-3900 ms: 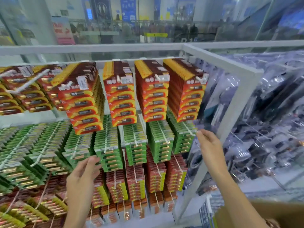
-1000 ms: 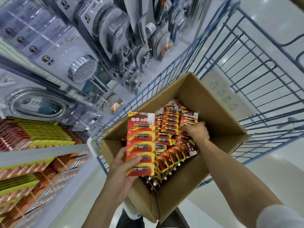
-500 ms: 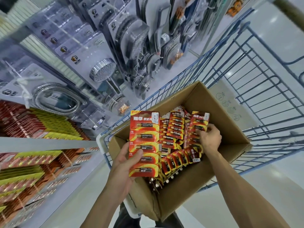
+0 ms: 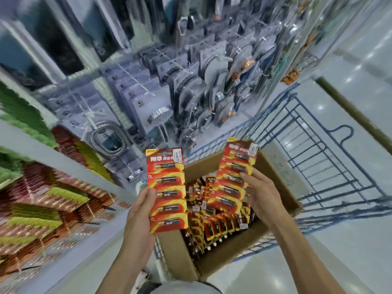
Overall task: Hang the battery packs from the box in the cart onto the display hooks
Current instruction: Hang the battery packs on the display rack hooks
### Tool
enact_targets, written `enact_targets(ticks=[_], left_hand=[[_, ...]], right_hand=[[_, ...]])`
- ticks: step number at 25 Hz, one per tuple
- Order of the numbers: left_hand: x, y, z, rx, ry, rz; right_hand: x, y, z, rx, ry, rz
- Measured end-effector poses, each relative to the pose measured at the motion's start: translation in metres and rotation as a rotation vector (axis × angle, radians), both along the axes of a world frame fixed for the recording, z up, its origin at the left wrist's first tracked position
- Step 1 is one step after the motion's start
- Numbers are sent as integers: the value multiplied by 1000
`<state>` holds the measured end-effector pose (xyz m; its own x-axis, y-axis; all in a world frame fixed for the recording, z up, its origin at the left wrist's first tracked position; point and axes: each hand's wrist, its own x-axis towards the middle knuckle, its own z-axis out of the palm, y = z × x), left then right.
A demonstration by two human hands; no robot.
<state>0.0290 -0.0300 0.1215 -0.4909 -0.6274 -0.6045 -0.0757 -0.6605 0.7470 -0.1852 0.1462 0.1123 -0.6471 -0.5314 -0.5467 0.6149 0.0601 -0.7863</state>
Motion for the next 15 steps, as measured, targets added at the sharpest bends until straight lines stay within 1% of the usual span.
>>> enact_targets(ticks=[3,7,11,15], left_hand=[[29,-8,26,-71,53,78],[83,-32,60,-145,88,261],[150,-56,95,-216,117,450],[223,-75,116,-246,128,591]], right_hand=[[26,-41,41,-151,-42,114],[75,-102,86,-262,-46,284],[139,-148,122,-329,38,474],[214,-187,148,-338,78,577]])
